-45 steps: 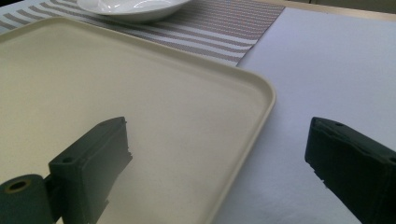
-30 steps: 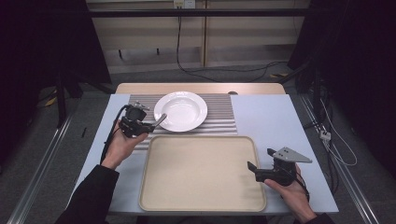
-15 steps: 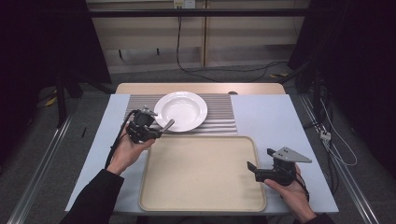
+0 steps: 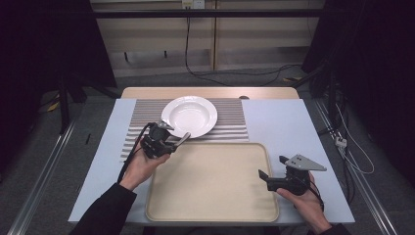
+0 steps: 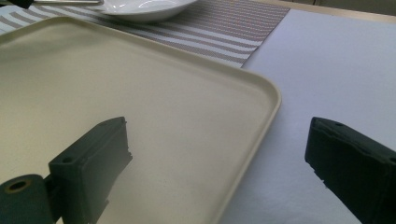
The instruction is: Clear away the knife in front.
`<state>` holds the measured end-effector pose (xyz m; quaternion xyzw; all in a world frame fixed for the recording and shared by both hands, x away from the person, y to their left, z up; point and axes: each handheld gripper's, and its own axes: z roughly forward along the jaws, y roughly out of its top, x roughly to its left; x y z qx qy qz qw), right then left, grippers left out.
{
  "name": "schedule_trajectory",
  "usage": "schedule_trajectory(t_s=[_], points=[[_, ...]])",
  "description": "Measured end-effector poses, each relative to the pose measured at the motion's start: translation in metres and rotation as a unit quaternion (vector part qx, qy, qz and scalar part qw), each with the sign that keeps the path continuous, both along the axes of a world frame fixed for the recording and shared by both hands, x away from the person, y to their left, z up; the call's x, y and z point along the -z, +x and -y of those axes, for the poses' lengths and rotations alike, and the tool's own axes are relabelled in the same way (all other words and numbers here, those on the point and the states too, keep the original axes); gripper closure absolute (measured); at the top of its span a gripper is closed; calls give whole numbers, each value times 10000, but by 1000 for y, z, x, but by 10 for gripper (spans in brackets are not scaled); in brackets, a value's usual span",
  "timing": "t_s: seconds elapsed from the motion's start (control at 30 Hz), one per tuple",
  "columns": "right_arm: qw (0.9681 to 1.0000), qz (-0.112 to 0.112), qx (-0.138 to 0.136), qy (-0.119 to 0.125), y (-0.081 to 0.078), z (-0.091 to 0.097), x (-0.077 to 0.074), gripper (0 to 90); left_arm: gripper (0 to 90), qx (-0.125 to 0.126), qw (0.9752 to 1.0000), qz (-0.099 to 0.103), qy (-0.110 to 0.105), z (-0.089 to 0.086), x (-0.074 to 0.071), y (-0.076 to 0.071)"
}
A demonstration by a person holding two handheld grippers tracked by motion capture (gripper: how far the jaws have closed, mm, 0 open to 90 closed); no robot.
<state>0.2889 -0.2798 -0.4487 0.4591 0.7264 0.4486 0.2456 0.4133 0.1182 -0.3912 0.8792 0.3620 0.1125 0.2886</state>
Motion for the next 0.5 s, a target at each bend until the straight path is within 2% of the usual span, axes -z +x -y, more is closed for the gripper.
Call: schedule_trajectory(t_s=[0.23, 0.5], points=[[10000, -8, 9, 4, -1, -1, -1, 60, 798, 149, 9998, -50, 129, 12, 7, -5], [10000, 25, 12, -10, -2, 0, -1, 60, 798, 264, 9995, -22, 154, 21, 6, -18]])
